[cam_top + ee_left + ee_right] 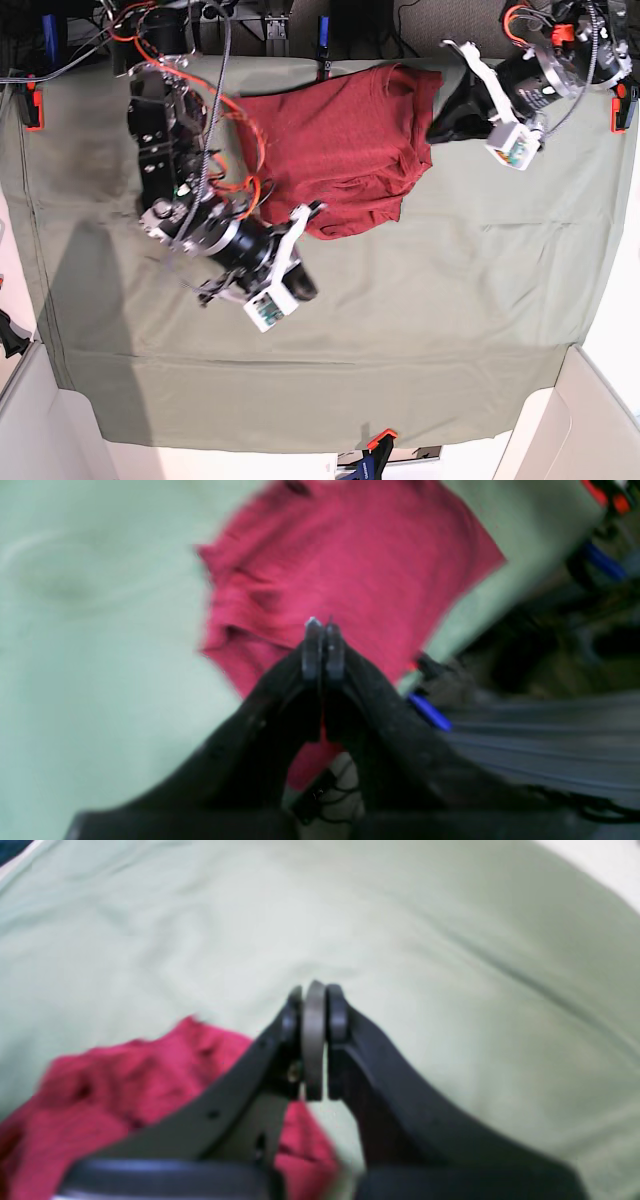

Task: Fold the T-shirt properly
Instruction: 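Grasp the bundled shirt edge with the left gripper and pull it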

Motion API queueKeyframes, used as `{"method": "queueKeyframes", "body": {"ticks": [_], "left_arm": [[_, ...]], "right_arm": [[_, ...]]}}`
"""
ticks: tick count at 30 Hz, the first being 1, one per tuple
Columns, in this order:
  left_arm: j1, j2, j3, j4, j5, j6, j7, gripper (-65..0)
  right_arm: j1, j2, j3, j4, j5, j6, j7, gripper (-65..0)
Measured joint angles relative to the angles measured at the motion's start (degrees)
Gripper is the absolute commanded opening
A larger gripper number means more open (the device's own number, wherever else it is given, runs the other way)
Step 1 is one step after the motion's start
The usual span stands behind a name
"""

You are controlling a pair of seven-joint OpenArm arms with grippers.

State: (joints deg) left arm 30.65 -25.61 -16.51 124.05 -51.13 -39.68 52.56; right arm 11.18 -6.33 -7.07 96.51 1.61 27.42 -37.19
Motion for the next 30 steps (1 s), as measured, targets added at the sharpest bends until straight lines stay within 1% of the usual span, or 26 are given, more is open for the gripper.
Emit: {"method": "queueKeyframes", "body": {"ticks": [4, 8, 10, 12, 16, 21, 30], "left_arm": [[0.11, 0.02, 7.58, 0.0, 3.85, 0.0, -0.17, -65.0], [0.11, 0.02, 13.09, -0.59, 11.34, 0.0, -1.62, -65.0], [0.11, 0.09, 14.71, -1.07, 11.93, 0.0, -2.86, -65.0], [0.11, 0.22, 16.2, -1.7, 11.96, 0.0, -2.91, -65.0], [0.11, 0.22, 18.1, -2.97, 14.56, 0.0, -3.32, -65.0], [-0.22, 0.22, 18.49, -8.09, 18.58, 0.0, -8.26, -65.0], [-4.85, 0.35, 18.6, -18.29, 18.97, -0.02, -11.69, -65.0]], "right_arm": [[1.51, 2.47, 1.6, -5.33, 1.27, -0.07, -0.28, -65.0], [2.64, 3.69, 1.57, -10.47, 1.53, -0.11, 1.42, -65.0], [2.6, 4.28, 1.57, -12.07, 1.42, -0.13, 1.68, -65.0], [2.34, 4.7, 1.6, -12.68, 1.38, -0.15, 1.6, -65.0], [2.38, 4.7, 1.57, -12.68, 1.77, -0.17, 1.64, -65.0], [2.38, 4.7, 1.57, -12.7, 3.5, -0.15, 1.64, -65.0], [2.64, 4.63, 1.55, -12.68, 4.13, -0.2, 1.66, -65.0]]}}
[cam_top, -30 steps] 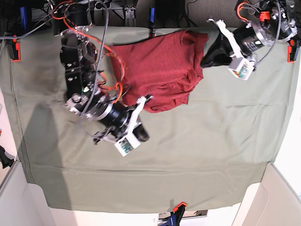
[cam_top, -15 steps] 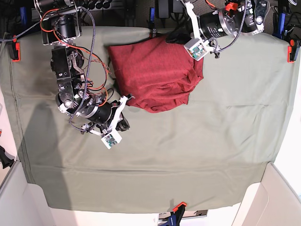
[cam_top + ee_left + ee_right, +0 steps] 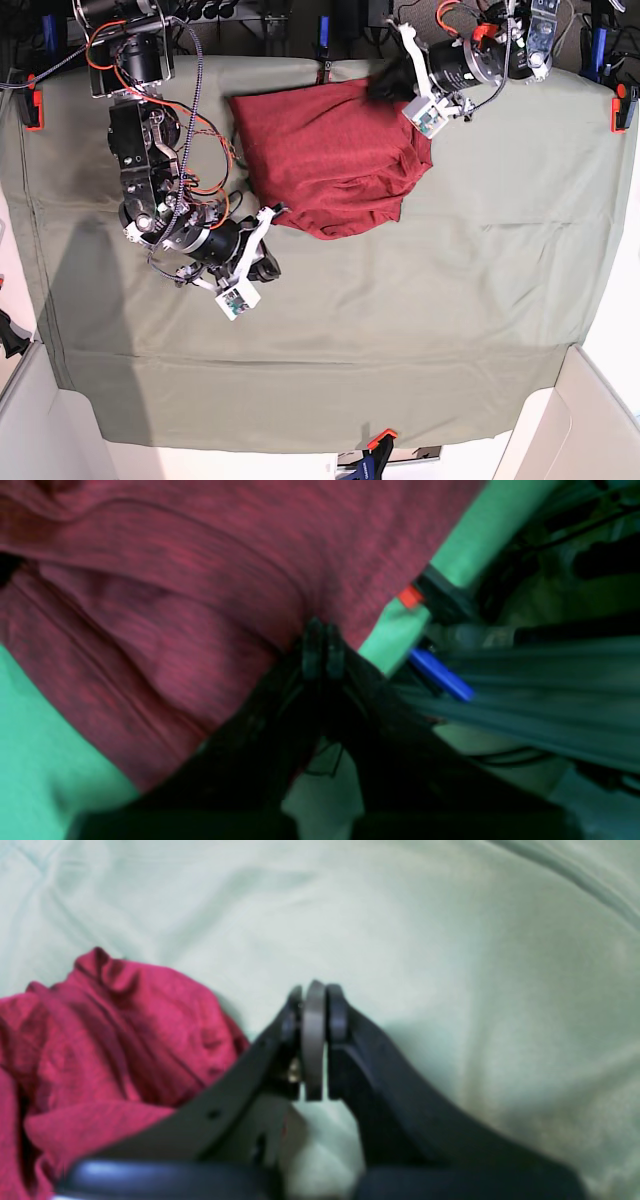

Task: Fold the T-shirt properly
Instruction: 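Grasp the bundled shirt edge with the left gripper and pull it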

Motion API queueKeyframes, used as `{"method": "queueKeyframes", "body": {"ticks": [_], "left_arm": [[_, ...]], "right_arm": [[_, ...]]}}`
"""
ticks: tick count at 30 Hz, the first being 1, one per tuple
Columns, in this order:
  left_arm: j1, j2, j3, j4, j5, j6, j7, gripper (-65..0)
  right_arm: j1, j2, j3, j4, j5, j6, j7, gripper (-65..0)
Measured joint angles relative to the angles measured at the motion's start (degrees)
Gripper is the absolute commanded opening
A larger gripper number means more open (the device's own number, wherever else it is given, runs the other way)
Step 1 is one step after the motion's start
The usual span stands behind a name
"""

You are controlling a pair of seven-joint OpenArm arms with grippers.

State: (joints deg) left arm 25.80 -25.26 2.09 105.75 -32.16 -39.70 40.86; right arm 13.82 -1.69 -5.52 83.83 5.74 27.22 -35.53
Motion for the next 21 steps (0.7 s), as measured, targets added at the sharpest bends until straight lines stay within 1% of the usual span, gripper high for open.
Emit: {"method": "queueKeyframes", "body": {"ticks": [4, 9, 13, 17, 19, 20, 21], "left_arm": [[-2.73, 0.02, 0.13, -3.82, -0.87, -1.25, -0.92, -65.0], [-6.43, 0.13, 0.35, -9.57, 0.79, -3.67, -5.66, -65.0], [-11.08, 0.2, 0.63, -14.36, 0.15, -6.05, -5.75, -65.0], [-14.16, -0.02, 0.85, -16.59, -0.04, -7.32, -5.03, -65.0], [-15.45, -0.37, 0.9, -17.03, -0.02, -7.15, -5.11, -65.0], [-16.46, -0.52, 0.9, -17.09, 1.16, -4.72, -5.66, -65.0], [-17.79, -0.96, 0.81, -17.31, 2.29, -3.21, -5.73, -65.0]], "right_arm": [[0.0, -0.04, 0.0, 0.0, 1.55, 0.0, -0.04, -65.0], [0.0, -0.04, 0.0, -0.02, 2.12, 0.0, -0.04, -65.0], [-0.09, -0.04, 0.0, -0.02, 2.43, 0.02, -0.26, -65.0], [-0.83, -0.04, 0.0, -0.02, 2.38, 0.02, -0.28, -65.0], [-1.31, -0.04, 0.0, -0.02, 2.38, 0.02, -0.48, -65.0], [-1.57, -0.02, 0.0, -0.02, 2.38, 0.02, -0.44, -65.0], [-1.66, -0.04, 0.0, -0.02, 2.34, 0.04, -0.55, -65.0]]}}
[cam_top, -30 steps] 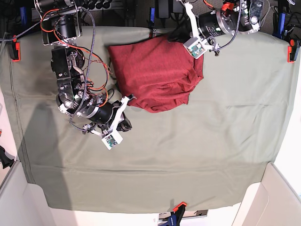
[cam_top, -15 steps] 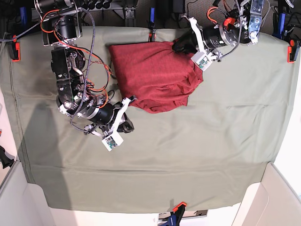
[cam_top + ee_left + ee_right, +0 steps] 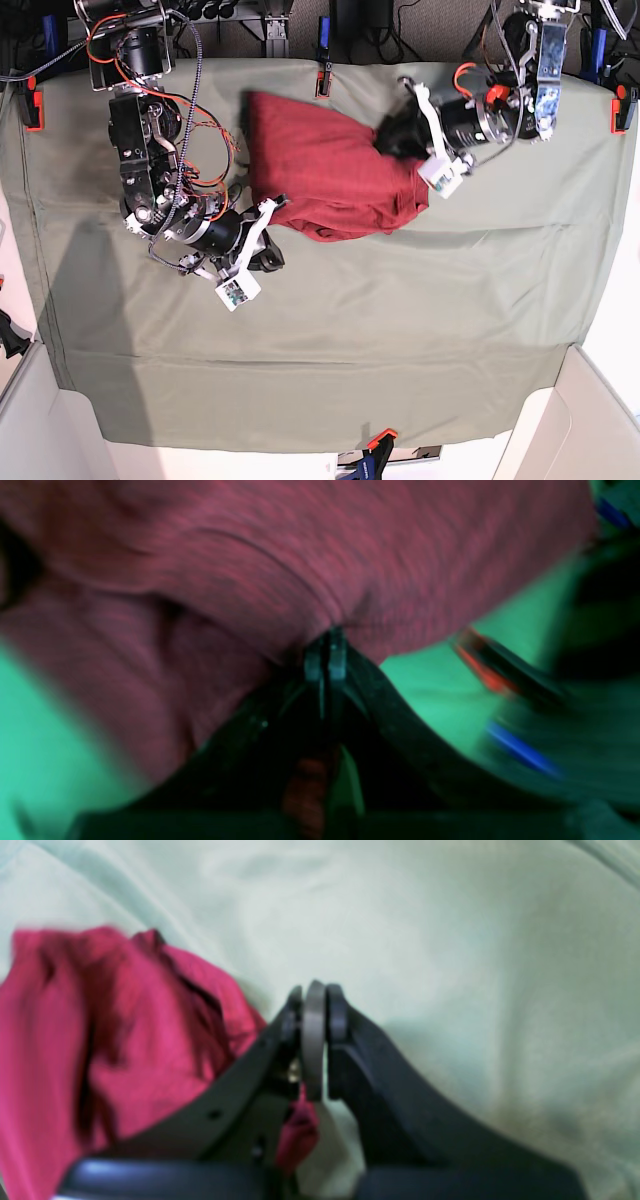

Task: Fold the T-shirt properly
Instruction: 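Grasp the bundled shirt edge with the left gripper and pull it, then press both grippers against the shirt bundle sides to square it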

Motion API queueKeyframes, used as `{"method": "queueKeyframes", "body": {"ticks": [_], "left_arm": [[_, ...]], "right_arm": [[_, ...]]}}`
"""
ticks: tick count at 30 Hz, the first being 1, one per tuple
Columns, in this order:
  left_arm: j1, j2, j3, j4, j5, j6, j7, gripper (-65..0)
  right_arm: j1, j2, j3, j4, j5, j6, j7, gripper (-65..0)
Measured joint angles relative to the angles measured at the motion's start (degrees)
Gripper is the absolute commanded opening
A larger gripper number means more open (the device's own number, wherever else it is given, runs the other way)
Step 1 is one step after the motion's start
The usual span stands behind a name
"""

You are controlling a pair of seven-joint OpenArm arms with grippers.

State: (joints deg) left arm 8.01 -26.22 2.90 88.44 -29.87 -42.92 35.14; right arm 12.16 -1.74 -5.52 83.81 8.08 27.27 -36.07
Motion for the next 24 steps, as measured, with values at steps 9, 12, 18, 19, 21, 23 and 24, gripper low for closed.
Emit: {"method": "queueKeyframes", "body": {"ticks": [9, 12, 18, 19, 21, 23, 24], "left_arm": [[-4.81, -3.98, -0.59, -2.1, 3.26, 2.62, 0.81, -65.0], [-6.51, -4.11, -0.59, -4.46, 3.23, 2.62, -0.15, -65.0], [-10.62, -4.11, -0.55, -10.03, 3.48, 2.43, -2.49, -65.0], [-11.58, -4.11, -0.55, -10.75, 3.61, 2.54, -2.67, -65.0], [-13.07, -4.11, -0.57, -11.8, 3.72, 2.73, -3.78, -65.0], [-14.6, -3.8, -0.57, -13.07, 3.78, 2.91, -3.91, -65.0], [-15.41, -3.45, -0.48, -13.77, 3.85, 2.97, -3.89, -65.0]], "right_arm": [[-0.13, 0.0, 0.0, 0.0, 0.09, -0.02, 0.02, -65.0], [-0.22, 0.11, 0.02, 0.02, 0.11, -0.02, -0.09, -65.0], [-1.14, 0.0, 0.0, 0.0, 1.66, 0.0, -2.12, -65.0], [-1.16, 0.0, 0.0, 0.0, 2.29, -0.02, -2.1, -65.0], [-1.4, 0.0, 0.0, 0.0, 3.06, -0.02, -2.05, -65.0], [-2.21, 0.0, 0.0, 0.02, 4.39, -0.02, -1.92, -65.0], [-2.69, 0.02, 0.0, 0.02, 4.61, 0.0, -2.05, -65.0]]}}
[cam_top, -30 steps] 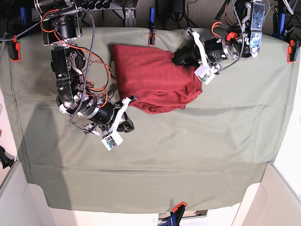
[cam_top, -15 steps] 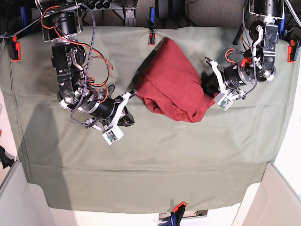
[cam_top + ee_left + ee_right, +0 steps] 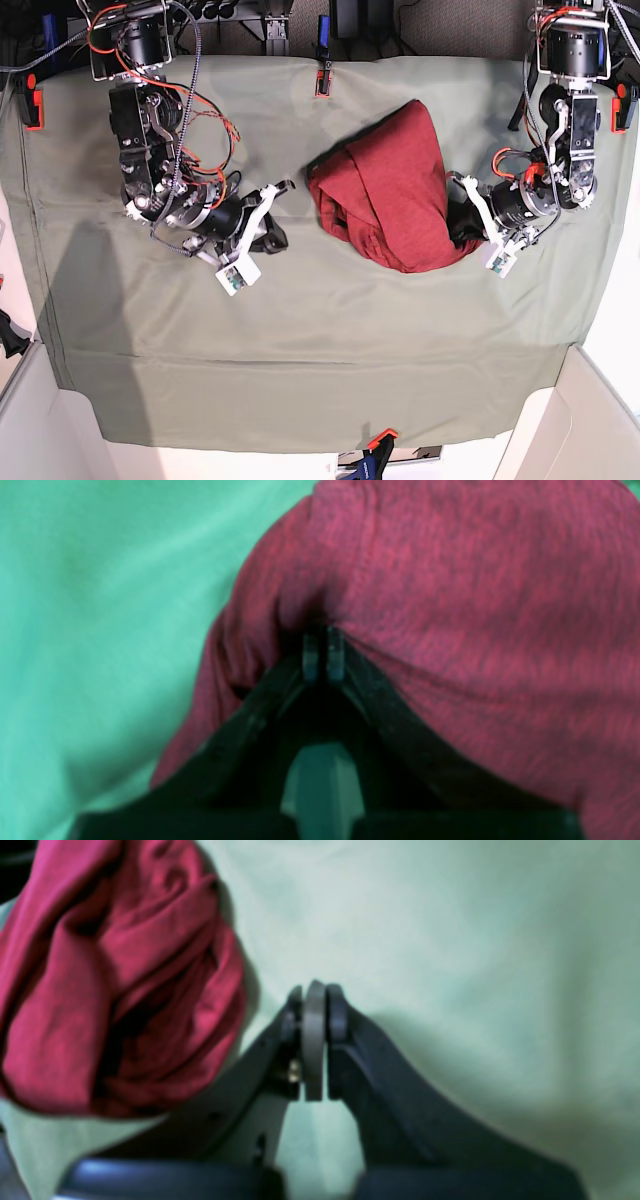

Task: Fold the T-shirt properly
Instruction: 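Press both grippers against the shirt bundle sides to square it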

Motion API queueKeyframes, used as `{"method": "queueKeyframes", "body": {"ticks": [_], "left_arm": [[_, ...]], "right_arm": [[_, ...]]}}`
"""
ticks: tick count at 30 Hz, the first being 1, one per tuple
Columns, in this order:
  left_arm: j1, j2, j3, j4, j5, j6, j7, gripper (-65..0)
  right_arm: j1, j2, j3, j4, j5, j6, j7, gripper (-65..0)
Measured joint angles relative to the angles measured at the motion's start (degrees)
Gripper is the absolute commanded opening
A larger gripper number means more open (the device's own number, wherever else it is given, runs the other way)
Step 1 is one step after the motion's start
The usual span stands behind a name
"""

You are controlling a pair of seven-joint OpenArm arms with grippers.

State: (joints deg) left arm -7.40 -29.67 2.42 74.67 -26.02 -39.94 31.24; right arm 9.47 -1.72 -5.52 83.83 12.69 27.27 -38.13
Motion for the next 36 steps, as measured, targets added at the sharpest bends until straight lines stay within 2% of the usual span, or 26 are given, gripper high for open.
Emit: {"method": "queueKeyframes", "body": {"ticks": [6, 9, 11, 14, 19, 23, 27, 32, 36], "left_arm": [[-2.62, 0.24, 4.66, -2.1, 0.0, 0.09, 0.02, -65.0], [-2.29, 0.28, 5.51, -2.03, -3.69, 0.09, 4.35, -65.0], [-1.46, -0.39, 5.51, -1.42, -7.76, 0.31, 7.32, -65.0], [1.38, -2.43, 5.53, 0.37, -12.66, 0.33, 8.26, -65.0], [5.18, -4.68, 5.55, 4.9, -12.72, 0.35, 8.9, -65.0], [5.81, -5.33, 5.4, 7.34, -12.63, 0.33, 9.07, -65.0], [5.81, -6.27, 2.51, 7.87, -13.35, 0.33, 9.88, -65.0], [6.16, -7.78, -0.42, 7.89, -22.1, 0.31, 16.04, -65.0], [7.74, -8.48, -0.39, 7.93, -23.47, 0.33, 17.22, -65.0]], "right_arm": [[-0.9, -0.02, -1.25, -0.02, 2.32, 1.49, 0.0, -65.0], [-0.94, -0.02, -2.89, -0.02, 2.29, 1.49, -0.04, -65.0], [-0.92, -0.02, -4.35, 0.0, 2.25, 1.49, -0.04, -65.0], [-0.92, 0.13, -7.37, 0.0, 2.21, 1.49, -0.04, -65.0], [-0.94, 0.11, -13.57, -0.02, 1.95, 1.53, -0.04, -65.0], [-2.34, 0.13, -17.97, 0.0, 0.33, 1.51, 0.0, -65.0], [-4.61, -0.07, -21.62, 0.0, 0.13, 1.49, 0.17, -65.0], [-5.99, -1.81, -23.5, 0.0, 0.07, 1.49, 0.17, -65.0], [-6.27, -3.39, -23.87, 0.0, -0.07, 1.51, -0.04, -65.0]]}}
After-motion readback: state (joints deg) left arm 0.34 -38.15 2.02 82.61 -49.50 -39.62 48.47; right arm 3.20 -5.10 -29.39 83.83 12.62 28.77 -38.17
